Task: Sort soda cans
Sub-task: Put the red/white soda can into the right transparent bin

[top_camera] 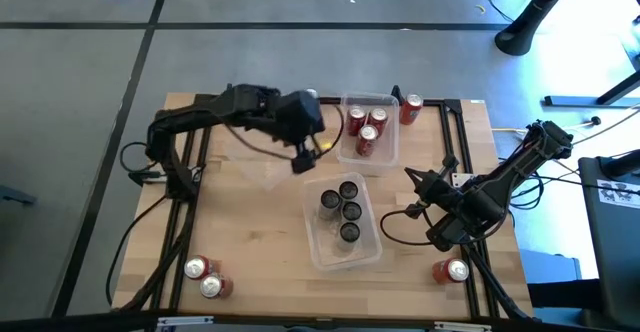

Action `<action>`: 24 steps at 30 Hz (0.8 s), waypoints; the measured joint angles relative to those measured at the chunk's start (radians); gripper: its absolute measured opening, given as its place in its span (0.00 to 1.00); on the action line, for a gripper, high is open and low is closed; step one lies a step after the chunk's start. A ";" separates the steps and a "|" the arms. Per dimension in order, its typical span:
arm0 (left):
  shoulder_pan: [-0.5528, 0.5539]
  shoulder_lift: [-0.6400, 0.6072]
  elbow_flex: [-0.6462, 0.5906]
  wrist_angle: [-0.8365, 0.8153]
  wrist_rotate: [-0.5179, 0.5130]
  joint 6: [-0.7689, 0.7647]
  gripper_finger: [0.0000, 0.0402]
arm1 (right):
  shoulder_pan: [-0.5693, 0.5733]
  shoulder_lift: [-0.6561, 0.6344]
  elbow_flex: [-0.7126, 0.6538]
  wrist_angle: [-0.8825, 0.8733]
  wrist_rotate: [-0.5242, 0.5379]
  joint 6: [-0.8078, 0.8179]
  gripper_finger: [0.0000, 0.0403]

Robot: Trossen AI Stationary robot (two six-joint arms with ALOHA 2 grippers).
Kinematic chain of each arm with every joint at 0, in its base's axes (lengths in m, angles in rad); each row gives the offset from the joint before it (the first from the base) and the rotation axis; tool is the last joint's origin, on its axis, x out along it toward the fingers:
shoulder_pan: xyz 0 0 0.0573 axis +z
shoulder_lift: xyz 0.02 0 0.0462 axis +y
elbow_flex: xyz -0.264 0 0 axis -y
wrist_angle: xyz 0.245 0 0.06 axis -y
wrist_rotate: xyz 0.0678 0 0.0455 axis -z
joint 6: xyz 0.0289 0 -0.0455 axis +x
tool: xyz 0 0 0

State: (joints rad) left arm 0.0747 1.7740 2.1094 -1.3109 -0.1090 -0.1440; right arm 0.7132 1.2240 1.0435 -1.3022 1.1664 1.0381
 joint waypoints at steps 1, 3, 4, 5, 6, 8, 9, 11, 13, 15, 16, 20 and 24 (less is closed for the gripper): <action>-0.022 -0.004 0.000 -0.023 0.000 -0.018 0.86 | 0.000 0.000 0.000 0.000 0.000 0.000 0.01; -0.073 -0.011 0.000 -0.065 0.000 -0.050 0.86 | 0.000 0.000 0.000 -0.001 0.000 0.000 0.01; -0.098 -0.013 0.000 -0.086 -0.001 -0.066 0.86 | 0.000 0.000 0.000 -0.001 0.000 -0.001 0.01; -0.123 -0.014 0.000 -0.101 -0.001 -0.089 0.86 | 0.000 0.000 0.000 -0.001 0.000 -0.003 0.01; -0.151 -0.015 0.000 -0.117 0.000 -0.114 0.86 | 0.000 0.000 0.000 -0.001 0.000 -0.007 0.01; -0.203 -0.015 0.000 -0.148 0.001 -0.160 0.86 | 0.000 0.000 0.000 0.000 0.000 -0.023 0.01; -0.230 -0.015 -0.002 -0.154 0.001 -0.184 0.86 | 0.000 0.000 0.000 0.000 0.000 -0.025 0.01; -0.278 -0.015 -0.012 -0.155 0.000 -0.238 0.86 | 0.000 0.000 0.000 0.000 0.000 -0.026 0.01; -0.326 -0.015 -0.021 -0.156 -0.003 -0.312 0.86 | 0.000 0.000 0.000 0.000 0.000 -0.027 0.01; -0.375 -0.014 -0.024 -0.174 -0.007 -0.391 0.86 | 0.000 0.000 0.000 0.000 0.000 -0.030 0.01; -0.401 -0.014 -0.024 -0.182 -0.014 -0.430 0.86 | 0.000 0.000 0.000 0.000 0.000 -0.036 0.01; -0.499 -0.014 -0.024 -0.173 -0.061 -0.561 0.86 | 0.000 0.000 0.000 0.000 0.003 -0.055 0.01; -0.593 -0.014 -0.025 -0.173 -0.101 -0.709 0.86 | 0.000 0.000 0.000 0.000 0.021 -0.087 0.01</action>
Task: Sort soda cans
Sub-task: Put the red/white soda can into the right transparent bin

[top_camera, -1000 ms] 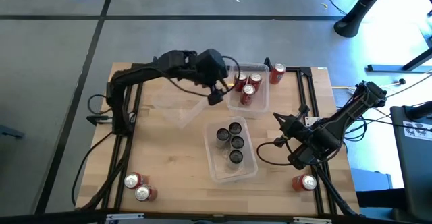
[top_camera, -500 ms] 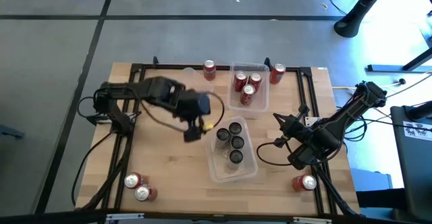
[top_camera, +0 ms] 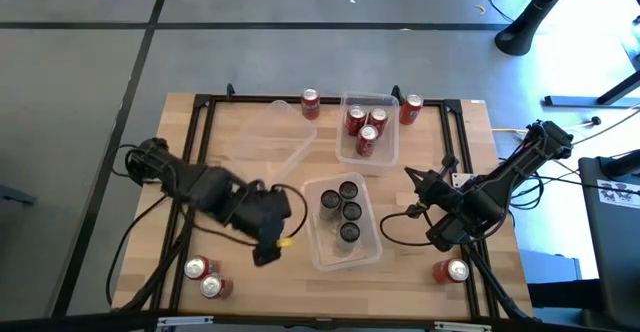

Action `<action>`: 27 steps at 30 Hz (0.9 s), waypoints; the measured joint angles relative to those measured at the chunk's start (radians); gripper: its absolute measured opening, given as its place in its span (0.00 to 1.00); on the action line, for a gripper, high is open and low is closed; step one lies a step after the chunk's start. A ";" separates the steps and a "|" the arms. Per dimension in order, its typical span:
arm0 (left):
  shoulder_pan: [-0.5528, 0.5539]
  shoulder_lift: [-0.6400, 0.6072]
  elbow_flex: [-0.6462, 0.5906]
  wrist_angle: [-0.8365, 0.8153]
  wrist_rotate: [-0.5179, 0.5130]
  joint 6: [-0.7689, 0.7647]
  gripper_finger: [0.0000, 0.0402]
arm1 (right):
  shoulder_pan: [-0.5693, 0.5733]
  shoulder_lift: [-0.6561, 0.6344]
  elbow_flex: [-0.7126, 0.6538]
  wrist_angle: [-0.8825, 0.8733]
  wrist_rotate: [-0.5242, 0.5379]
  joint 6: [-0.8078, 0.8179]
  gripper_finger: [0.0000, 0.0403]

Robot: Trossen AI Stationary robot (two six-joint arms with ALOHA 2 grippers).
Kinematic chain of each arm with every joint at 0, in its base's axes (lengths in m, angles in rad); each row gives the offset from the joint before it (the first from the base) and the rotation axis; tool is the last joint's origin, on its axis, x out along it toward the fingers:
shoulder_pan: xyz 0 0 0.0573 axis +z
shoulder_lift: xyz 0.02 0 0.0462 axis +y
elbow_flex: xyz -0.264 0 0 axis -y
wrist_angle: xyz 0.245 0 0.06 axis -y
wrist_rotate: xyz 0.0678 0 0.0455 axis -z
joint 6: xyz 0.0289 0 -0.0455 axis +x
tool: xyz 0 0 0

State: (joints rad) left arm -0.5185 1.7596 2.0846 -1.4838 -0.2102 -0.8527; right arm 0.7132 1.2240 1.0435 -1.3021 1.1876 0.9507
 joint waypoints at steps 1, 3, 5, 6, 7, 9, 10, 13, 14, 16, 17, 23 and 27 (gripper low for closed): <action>-0.024 0.004 0.000 0.001 -0.017 -0.033 0.86 | 0.000 0.000 0.000 0.000 0.008 -0.011 0.01; -0.068 0.011 0.000 -0.001 -0.040 -0.084 0.86 | 0.000 0.000 0.000 0.000 0.018 -0.020 0.01; -0.108 0.021 0.000 -0.001 -0.047 -0.141 0.86 | 0.000 0.000 0.000 0.000 0.024 -0.036 0.01; -0.124 0.025 0.000 -0.001 -0.047 -0.175 0.86 | 0.000 0.000 0.000 0.000 0.025 -0.040 0.01; -0.143 0.029 0.000 -0.004 -0.048 -0.206 0.86 | 0.000 0.000 0.000 0.000 0.024 -0.044 0.01; -0.175 0.039 0.000 -0.008 -0.048 -0.244 0.86 | 0.000 0.000 0.000 -0.001 0.015 -0.057 0.01; -0.189 0.046 0.000 -0.007 -0.048 -0.245 0.86 | 0.000 0.000 0.000 -0.001 0.003 -0.067 0.01; -0.232 0.070 0.000 -0.009 -0.048 -0.240 0.86 | 0.000 0.000 0.000 -0.003 -0.019 -0.088 0.01; -0.244 0.078 0.000 -0.017 -0.048 -0.219 0.86 | 0.000 0.000 0.000 -0.003 -0.021 -0.090 0.01; -0.262 0.094 0.000 -0.034 -0.047 -0.183 0.86 | 0.000 0.000 0.000 -0.001 -0.021 -0.093 0.01; -0.271 0.102 0.000 -0.032 -0.047 -0.163 0.86 | 0.000 0.000 0.000 -0.002 -0.021 -0.093 0.01; -0.294 0.137 -0.001 -0.050 -0.044 -0.067 0.86 | 0.000 0.000 0.000 -0.001 -0.021 -0.093 0.01; -0.320 0.143 -0.001 -0.081 -0.021 0.016 0.86 | 0.000 0.000 0.000 -0.001 -0.021 -0.093 0.01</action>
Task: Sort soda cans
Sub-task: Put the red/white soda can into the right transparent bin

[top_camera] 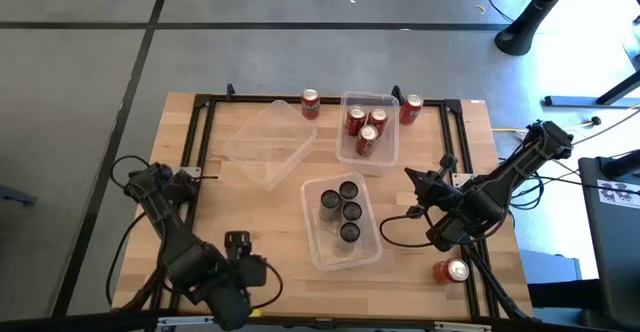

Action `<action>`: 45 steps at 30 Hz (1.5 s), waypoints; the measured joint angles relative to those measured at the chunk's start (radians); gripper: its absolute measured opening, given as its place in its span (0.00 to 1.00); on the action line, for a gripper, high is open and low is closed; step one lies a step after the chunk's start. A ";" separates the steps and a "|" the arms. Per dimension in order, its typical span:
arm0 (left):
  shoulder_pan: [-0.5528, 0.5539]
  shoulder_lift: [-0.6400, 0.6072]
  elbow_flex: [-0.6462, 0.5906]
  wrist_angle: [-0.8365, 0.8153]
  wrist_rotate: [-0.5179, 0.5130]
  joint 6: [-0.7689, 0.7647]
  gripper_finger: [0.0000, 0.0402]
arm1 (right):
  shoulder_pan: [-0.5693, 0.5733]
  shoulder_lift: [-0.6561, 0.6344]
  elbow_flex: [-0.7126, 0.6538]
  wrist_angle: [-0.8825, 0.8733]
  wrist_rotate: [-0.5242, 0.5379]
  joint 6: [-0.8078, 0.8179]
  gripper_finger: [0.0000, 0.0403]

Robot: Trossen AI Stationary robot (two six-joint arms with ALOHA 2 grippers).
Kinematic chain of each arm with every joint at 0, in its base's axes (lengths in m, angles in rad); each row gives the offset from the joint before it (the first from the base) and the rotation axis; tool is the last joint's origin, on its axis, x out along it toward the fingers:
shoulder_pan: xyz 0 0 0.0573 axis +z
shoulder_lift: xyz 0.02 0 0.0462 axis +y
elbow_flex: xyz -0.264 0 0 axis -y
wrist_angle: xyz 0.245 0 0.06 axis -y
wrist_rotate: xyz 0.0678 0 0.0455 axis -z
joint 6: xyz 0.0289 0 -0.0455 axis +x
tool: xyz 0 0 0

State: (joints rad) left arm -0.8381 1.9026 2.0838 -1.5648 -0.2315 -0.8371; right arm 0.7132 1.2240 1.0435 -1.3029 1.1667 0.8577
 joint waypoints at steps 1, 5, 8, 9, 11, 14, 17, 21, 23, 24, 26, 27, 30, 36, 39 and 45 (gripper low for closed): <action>-0.011 0.000 0.000 -0.011 0.001 0.003 0.86 | 0.000 0.000 0.000 0.000 0.000 0.000 0.01; -0.061 0.000 0.000 -0.006 0.003 0.038 0.86 | 0.000 0.000 0.000 0.000 0.000 0.000 0.01; -0.101 0.000 0.000 -0.006 0.003 0.066 0.86 | 0.000 0.000 0.000 0.000 0.001 0.000 0.01; -0.113 0.000 -0.001 -0.006 0.003 0.076 0.86 | 0.000 0.000 0.000 0.000 0.003 0.000 0.01; -0.136 0.000 -0.013 -0.007 0.003 0.071 0.86 | 0.000 0.000 0.000 0.000 0.020 0.000 0.01; -0.169 -0.001 -0.055 -0.007 0.005 0.013 0.86 | 0.000 0.000 0.000 0.000 0.048 -0.001 0.01; -0.194 -0.001 -0.107 -0.006 0.021 -0.048 0.86 | 0.000 0.000 0.000 -0.001 0.054 -0.001 0.01; -0.214 0.000 -0.166 -0.003 0.022 -0.077 0.86 | 0.000 0.000 0.000 -0.001 0.053 -0.001 0.01; -0.222 -0.001 -0.184 0.011 0.021 -0.078 0.86 | 0.000 0.000 0.000 -0.001 0.053 -0.001 0.01; -0.225 -0.001 -0.193 0.016 0.021 -0.078 0.86 | 0.000 0.000 0.000 -0.001 0.053 -0.001 0.01; -0.232 -0.001 -0.213 0.015 0.021 -0.080 0.86 | 0.000 0.000 0.000 0.000 0.053 -0.001 0.01; -0.235 -0.001 -0.223 0.016 0.021 -0.081 0.86 | 0.000 0.000 0.000 0.000 0.053 -0.001 0.01; -0.244 -0.001 -0.253 0.029 0.021 -0.082 0.86 | 0.000 0.000 0.000 0.003 0.053 0.000 0.01; -0.250 -0.001 -0.298 0.040 0.026 -0.101 0.86 | 0.000 0.000 0.000 0.003 0.053 0.000 0.01; -0.251 -0.001 -0.320 0.042 0.029 -0.102 0.86 | 0.000 0.000 0.000 0.004 0.053 0.000 0.01; -0.254 -0.001 -0.371 0.067 0.043 -0.147 0.86 | 0.000 0.000 0.000 0.009 0.053 0.000 0.01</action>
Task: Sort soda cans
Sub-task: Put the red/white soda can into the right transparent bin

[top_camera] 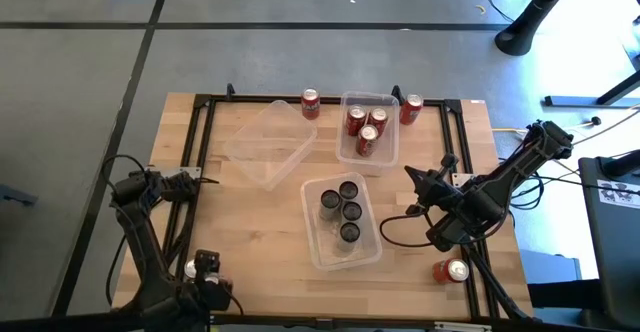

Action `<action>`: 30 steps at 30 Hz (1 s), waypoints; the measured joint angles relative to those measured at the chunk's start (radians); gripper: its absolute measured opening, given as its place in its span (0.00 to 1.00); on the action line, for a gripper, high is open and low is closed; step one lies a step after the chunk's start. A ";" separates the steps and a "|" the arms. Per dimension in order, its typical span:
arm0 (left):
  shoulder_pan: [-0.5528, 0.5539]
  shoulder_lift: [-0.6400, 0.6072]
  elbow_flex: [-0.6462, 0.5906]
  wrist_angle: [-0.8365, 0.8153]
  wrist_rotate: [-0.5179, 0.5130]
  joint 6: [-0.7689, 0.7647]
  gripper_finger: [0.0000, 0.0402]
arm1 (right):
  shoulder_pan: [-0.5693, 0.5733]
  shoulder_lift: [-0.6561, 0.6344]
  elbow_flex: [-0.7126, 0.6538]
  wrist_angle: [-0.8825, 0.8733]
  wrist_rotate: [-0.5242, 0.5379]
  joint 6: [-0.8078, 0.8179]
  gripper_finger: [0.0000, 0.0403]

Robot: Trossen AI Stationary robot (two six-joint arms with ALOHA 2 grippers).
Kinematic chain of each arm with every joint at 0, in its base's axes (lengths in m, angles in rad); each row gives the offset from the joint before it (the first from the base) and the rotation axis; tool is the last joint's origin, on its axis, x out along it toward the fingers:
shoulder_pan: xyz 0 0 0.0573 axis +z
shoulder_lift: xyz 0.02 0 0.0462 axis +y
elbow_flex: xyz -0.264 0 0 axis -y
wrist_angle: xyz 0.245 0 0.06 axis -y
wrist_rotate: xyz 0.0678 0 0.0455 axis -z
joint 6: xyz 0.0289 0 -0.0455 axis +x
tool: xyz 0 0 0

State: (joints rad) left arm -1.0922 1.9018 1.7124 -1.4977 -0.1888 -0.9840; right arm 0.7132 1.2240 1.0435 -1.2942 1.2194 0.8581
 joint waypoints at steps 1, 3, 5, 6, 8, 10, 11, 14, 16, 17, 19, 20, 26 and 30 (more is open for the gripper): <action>-0.001 0.000 -0.007 0.003 0.010 -0.010 0.86 | 0.000 0.000 0.000 0.001 0.000 0.000 0.01; -0.002 0.000 -0.016 0.002 0.023 -0.031 0.86 | 0.000 0.000 0.000 0.003 -0.007 0.000 0.01; -0.006 0.000 -0.020 -0.001 0.027 -0.040 0.86 | 0.000 0.000 0.000 0.003 -0.007 0.000 0.01; -0.008 0.000 -0.020 0.000 0.028 -0.040 0.86 | 0.000 0.000 0.000 0.003 -0.007 0.000 0.01; -0.011 0.000 -0.020 0.004 0.028 -0.034 0.86 | 0.000 0.000 0.000 0.005 -0.007 0.000 0.01; -0.013 0.000 -0.020 0.008 0.028 -0.037 0.86 | 0.000 0.000 0.000 0.007 -0.007 0.000 0.01; -0.015 0.000 -0.020 0.017 0.028 -0.037 0.86 | 0.000 0.000 0.000 0.008 -0.007 0.000 0.01; -0.015 0.000 -0.020 0.037 0.025 -0.025 0.86 | 0.000 0.000 0.000 0.010 -0.007 0.000 0.01; -0.015 0.000 -0.020 0.054 0.023 -0.009 0.86 | 0.000 0.000 0.000 0.011 -0.007 0.000 0.01; -0.015 0.000 -0.020 0.063 0.022 -0.017 0.86 | 0.000 0.000 0.000 0.011 -0.007 0.000 0.01; -0.015 0.001 -0.020 0.070 0.021 -0.033 0.86 | 0.000 0.000 0.000 0.011 -0.007 0.000 0.01; -0.015 0.002 -0.020 0.068 0.021 -0.034 0.86 | 0.000 0.000 0.000 0.011 -0.007 0.000 0.01; -0.017 0.003 -0.045 0.069 0.021 -0.038 0.86 | 0.000 0.000 0.000 0.011 -0.007 0.000 0.01; -0.017 0.003 -0.104 0.101 0.021 -0.066 0.86 | 0.000 0.000 0.000 0.010 -0.007 0.000 0.01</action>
State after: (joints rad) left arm -1.1088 1.9053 1.6084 -1.3968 -0.1675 -1.0498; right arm 0.7132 1.2240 1.0435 -1.2838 1.2121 0.8577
